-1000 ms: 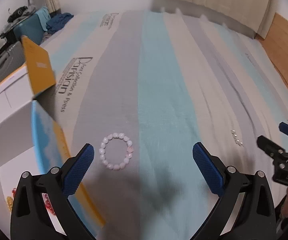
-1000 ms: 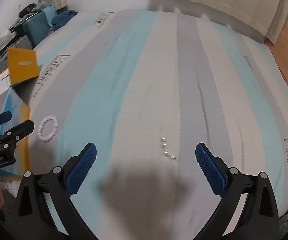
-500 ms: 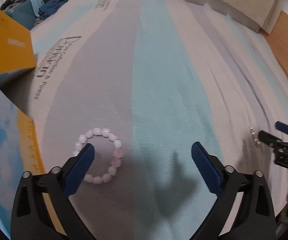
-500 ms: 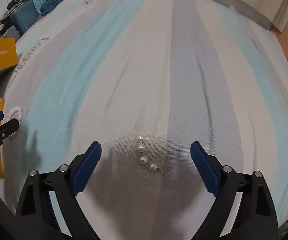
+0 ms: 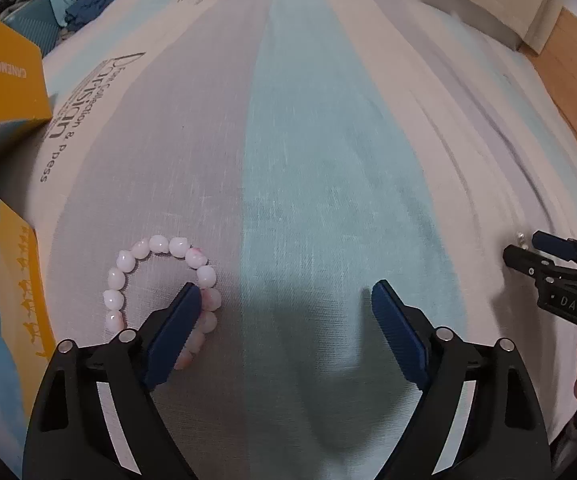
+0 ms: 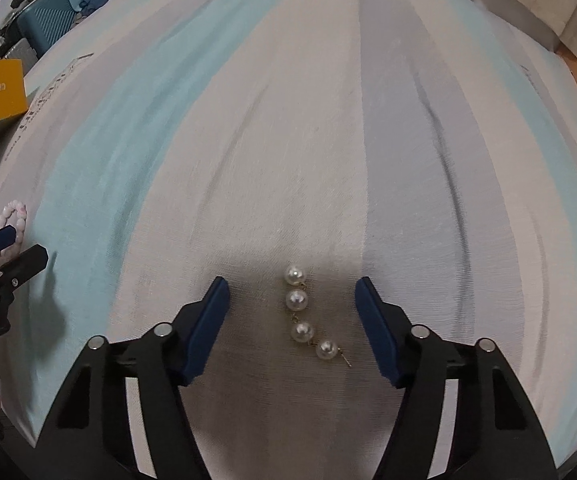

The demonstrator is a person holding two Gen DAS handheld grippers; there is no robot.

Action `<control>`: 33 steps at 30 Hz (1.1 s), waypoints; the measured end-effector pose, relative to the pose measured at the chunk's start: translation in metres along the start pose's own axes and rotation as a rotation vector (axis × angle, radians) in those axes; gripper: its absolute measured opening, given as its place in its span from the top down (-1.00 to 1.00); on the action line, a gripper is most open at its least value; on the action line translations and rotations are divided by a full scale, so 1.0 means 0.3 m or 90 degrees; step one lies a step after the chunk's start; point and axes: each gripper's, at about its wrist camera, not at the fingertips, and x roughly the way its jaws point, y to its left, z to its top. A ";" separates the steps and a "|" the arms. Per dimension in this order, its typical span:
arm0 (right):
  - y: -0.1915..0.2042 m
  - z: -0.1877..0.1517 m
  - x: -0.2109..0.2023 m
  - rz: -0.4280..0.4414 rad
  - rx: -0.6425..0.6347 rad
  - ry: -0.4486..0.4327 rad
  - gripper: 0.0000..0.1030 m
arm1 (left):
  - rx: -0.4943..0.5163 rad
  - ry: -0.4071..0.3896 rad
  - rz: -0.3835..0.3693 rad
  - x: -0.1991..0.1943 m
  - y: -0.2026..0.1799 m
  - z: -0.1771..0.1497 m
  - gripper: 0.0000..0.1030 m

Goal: Organize jewelry
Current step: 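Grasp the pink-white bead bracelet with the left tool while the right tool grasps the pearl string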

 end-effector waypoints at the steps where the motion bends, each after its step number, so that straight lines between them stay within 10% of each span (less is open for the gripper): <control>1: 0.002 -0.002 0.003 0.002 -0.001 0.000 -0.11 | 0.001 0.001 0.002 0.002 0.000 -0.002 -0.56; 15: 0.005 -0.032 0.005 0.035 0.016 -0.002 0.70 | -0.027 0.005 -0.006 0.007 0.055 -0.035 0.22; 20: 0.011 -0.035 0.007 0.034 0.015 -0.010 0.80 | -0.041 0.000 -0.002 -0.005 0.085 -0.033 0.78; 33: -0.014 -0.061 -0.047 0.044 0.031 -0.028 0.80 | -0.020 -0.025 -0.031 -0.096 0.054 -0.033 0.82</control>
